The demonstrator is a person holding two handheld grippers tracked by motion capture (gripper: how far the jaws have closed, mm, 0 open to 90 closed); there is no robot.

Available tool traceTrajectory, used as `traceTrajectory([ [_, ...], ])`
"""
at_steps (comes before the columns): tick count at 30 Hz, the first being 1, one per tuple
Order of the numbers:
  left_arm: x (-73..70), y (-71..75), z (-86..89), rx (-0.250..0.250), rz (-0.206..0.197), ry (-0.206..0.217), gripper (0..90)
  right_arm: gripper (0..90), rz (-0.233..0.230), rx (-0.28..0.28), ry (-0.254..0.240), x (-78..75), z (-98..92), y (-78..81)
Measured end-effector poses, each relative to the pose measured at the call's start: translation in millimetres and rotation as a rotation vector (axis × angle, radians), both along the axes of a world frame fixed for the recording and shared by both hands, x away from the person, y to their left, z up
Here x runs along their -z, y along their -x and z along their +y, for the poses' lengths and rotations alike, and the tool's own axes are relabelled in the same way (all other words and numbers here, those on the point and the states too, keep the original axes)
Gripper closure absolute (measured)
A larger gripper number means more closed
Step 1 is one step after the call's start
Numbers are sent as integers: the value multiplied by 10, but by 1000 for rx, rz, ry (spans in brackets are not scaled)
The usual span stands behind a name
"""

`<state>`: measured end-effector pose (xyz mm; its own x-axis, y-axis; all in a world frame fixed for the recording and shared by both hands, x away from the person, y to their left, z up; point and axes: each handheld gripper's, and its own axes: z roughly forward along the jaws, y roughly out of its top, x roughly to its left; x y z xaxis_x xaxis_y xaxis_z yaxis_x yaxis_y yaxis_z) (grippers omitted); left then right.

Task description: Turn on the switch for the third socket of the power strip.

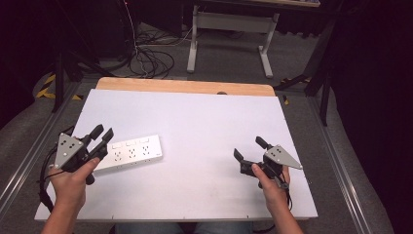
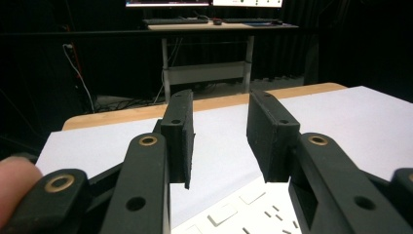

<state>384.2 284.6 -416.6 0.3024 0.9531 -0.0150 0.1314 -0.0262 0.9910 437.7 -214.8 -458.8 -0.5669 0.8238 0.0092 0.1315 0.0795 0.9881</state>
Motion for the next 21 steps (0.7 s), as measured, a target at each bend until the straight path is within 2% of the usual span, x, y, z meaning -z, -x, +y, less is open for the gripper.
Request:
traceTrajectory([
  [2,-8,14,-11,2,-4,7,630,66,1,-1,0,-1,-1,-1],
  [5,12,60,-18,8,3,-19,625,66,1,-2,2,-1,-1,0],
  [14,18,130,71,-14,1,0,607,66,3,1,-3,-4,13,1],
  [21,25,140,64,-23,-3,-7,591,66,-1,3,-5,-11,-8,5],
])
